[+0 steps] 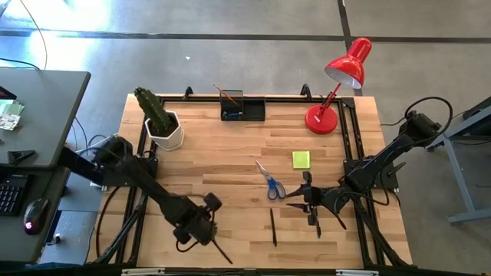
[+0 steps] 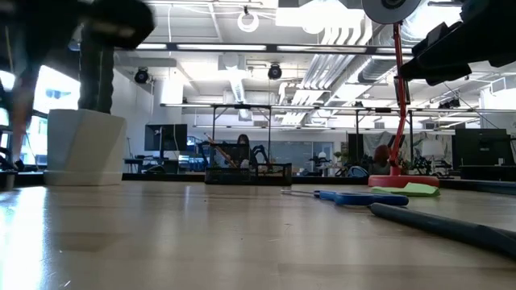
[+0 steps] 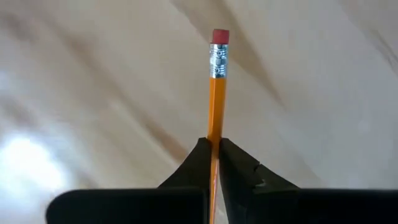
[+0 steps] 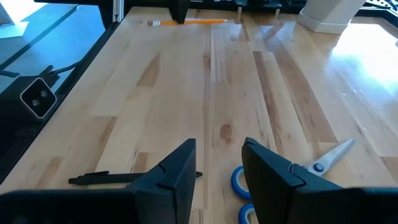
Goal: Pick and place office supplies into organizer
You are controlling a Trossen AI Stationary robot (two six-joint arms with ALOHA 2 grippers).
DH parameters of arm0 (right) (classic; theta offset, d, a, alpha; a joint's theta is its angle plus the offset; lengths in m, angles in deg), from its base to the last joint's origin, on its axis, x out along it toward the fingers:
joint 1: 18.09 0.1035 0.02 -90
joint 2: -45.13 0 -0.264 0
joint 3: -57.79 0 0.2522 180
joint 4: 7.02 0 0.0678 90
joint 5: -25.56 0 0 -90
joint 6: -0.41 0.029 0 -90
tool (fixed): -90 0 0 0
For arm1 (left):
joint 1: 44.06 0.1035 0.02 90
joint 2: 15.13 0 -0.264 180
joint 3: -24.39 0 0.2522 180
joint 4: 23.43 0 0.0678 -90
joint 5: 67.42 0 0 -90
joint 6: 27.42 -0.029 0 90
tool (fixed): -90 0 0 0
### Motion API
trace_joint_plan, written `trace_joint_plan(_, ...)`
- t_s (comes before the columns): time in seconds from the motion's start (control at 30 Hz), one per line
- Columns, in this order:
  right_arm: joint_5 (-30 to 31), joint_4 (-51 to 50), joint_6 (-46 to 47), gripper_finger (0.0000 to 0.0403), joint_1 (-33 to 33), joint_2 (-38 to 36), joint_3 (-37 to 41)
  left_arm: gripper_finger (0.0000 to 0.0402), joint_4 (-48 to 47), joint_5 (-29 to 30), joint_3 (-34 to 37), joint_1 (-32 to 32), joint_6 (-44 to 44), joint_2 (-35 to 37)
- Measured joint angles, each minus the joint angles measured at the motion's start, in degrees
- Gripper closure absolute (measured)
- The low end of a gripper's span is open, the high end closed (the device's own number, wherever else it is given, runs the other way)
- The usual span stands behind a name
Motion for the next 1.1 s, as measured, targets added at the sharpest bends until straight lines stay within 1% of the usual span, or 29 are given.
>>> trace_joint_plan(0.17,0.1,0.0,0.0,0.0279,0.9,0.0,0.0,0.0391,6.4,6.2,-1.5,4.1,0.8,5.0)
trace_joint_plan(0.27,0.2,0.0,0.0,0.0279,1.8,0.0,0.0,0.0397,11.9,8.6,-1.6,7.9,0.5,8.8)
trace_joint_plan(0.43,1.0,0.0,0.2,0.0279,3.4,0.0,0.0,0.0398,18.5,9.1,-1.6,15.7,-1.9,13.5)
trace_joint_plan(0.53,2.1,-0.4,0.6,0.0279,4.2,0.0,0.0,0.0401,22.2,8.9,-1.6,20.1,-4.0,14.9)
trace_joint_plan(0.6,3.0,-1.1,1.5,0.0279,4.8,0.0,0.0,0.0401,23.4,6.5,-1.6,22.9,-4.6,15.1)
trace_joint_plan(0.73,3.5,-2.7,3.8,0.0279,5.6,0.0,0.0,0.0397,21.5,-2.1,-1.3,26.9,-2.5,14.8)
trace_joint_plan(0.83,3.5,-3.1,6.4,0.0279,5.8,0.0,0.0,0.0397,20.0,-8.8,0.2,27.8,0.6,13.2)
trace_joint_plan(0.93,3.4,-4.0,8.1,0.0279,5.1,0.0,0.0,0.0397,20.3,-14.2,1.4,26.8,1.6,10.9)
trace_joint_plan(1.0,3.5,-4.9,8.6,0.0279,4.7,0.0,0.0,0.0396,20.1,-15.0,2.1,24.9,0.7,8.7)
trace_joint_plan(1.1,4.5,-5.1,8.7,0.0279,4.3,0.0,0.0,0.0395,20.0,-14.3,2.1,21.3,-0.5,4.0)
